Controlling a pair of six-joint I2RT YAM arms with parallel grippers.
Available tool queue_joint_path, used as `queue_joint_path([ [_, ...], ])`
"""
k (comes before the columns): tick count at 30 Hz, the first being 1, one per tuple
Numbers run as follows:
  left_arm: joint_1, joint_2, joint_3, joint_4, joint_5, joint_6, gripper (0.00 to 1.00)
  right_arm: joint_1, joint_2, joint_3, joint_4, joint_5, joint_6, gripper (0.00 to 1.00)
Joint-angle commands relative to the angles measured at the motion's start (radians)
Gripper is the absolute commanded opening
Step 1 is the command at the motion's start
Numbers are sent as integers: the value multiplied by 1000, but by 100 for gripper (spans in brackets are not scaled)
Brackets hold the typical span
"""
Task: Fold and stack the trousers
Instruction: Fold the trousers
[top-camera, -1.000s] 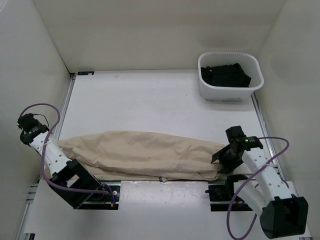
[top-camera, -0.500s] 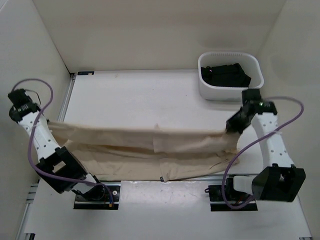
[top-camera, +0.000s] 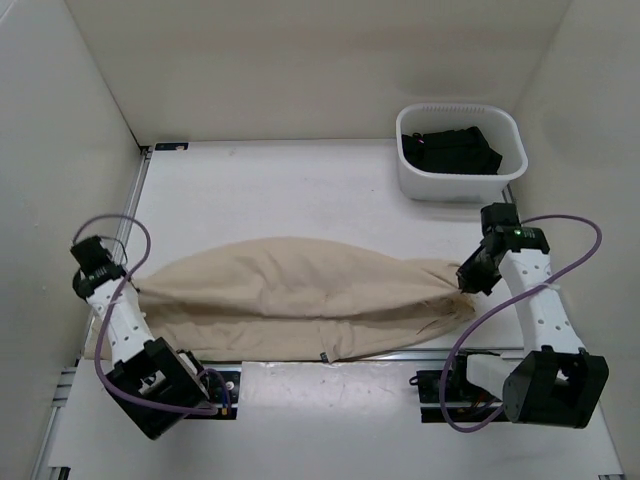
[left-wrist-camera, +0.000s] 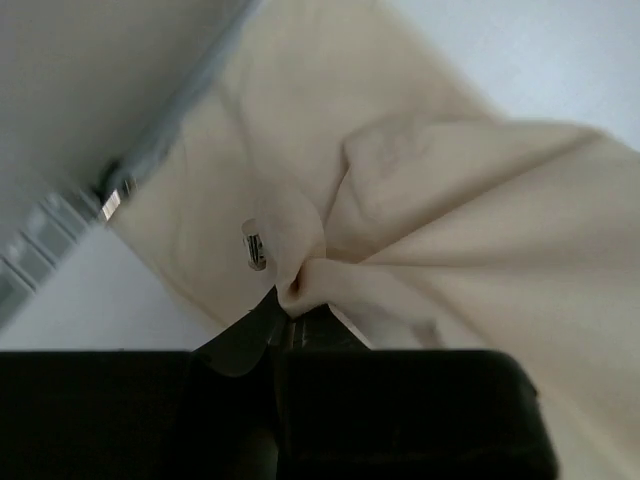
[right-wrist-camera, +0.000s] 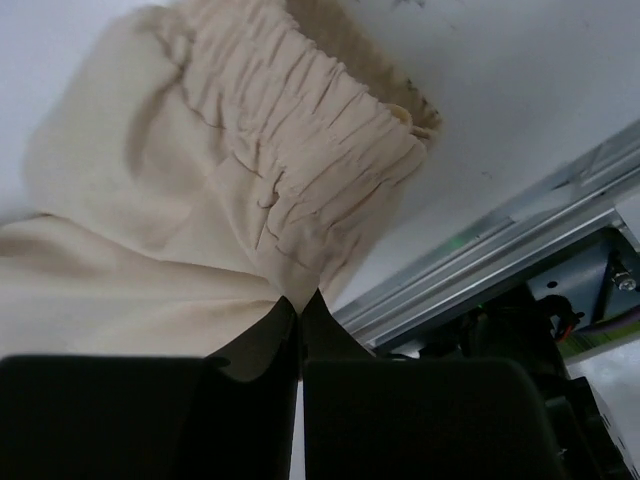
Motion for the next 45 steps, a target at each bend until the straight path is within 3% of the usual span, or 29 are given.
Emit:
queue_joint_path([
  [1,68,-70,-114,59,-89,0,14,-3,-51,-75,7,27,-19,0],
  [8,180,-100,-227,59,-127,0,14,-58,-93,-181,4,52,-50,0],
  [17,198,9,25,110,-93,0,14,-103,-111,-54,-38,100,-82,0],
  [25,246,-20,-96,110,-119,0,14,-103,-186,-311,-27,-2,-70,0],
  [26,246,-20,-113,110,-120,0,19,-103,-186,-331,-27,-2,-61,8],
  [27,273,-44,-128,110,-144,0,25,-112,-186,-347,-27,-2,-60,23],
  [28,284,-54,-151,83,-144,0,33,-112,-186,-356,-36,-2,-60,43],
  [29,295,-63,-152,50,-153,0,54,-112,-195,-356,-50,7,-74,71],
  [30,307,-75,-141,-3,-134,0,64,-112,-196,-338,-62,26,-74,73],
  [32,319,-75,-23,-259,-75,0,76,-112,-196,-278,-73,58,-74,78],
  [33,319,-64,38,-340,12,0,83,-112,-196,-251,-82,69,-74,78],
  [35,319,-35,250,-538,102,0,85,-112,-196,-166,-92,78,-74,76],
  [38,319,54,446,-613,233,0,84,-99,-170,-112,-52,46,-103,64],
  [41,319,141,427,-481,178,0,77,-56,-117,-103,-1,9,-103,48],
  [42,319,188,405,-441,155,0,75,-42,-90,-103,16,9,-90,36],
  [45,289,241,275,-350,51,0,72,13,-26,-125,105,-51,-64,20],
])
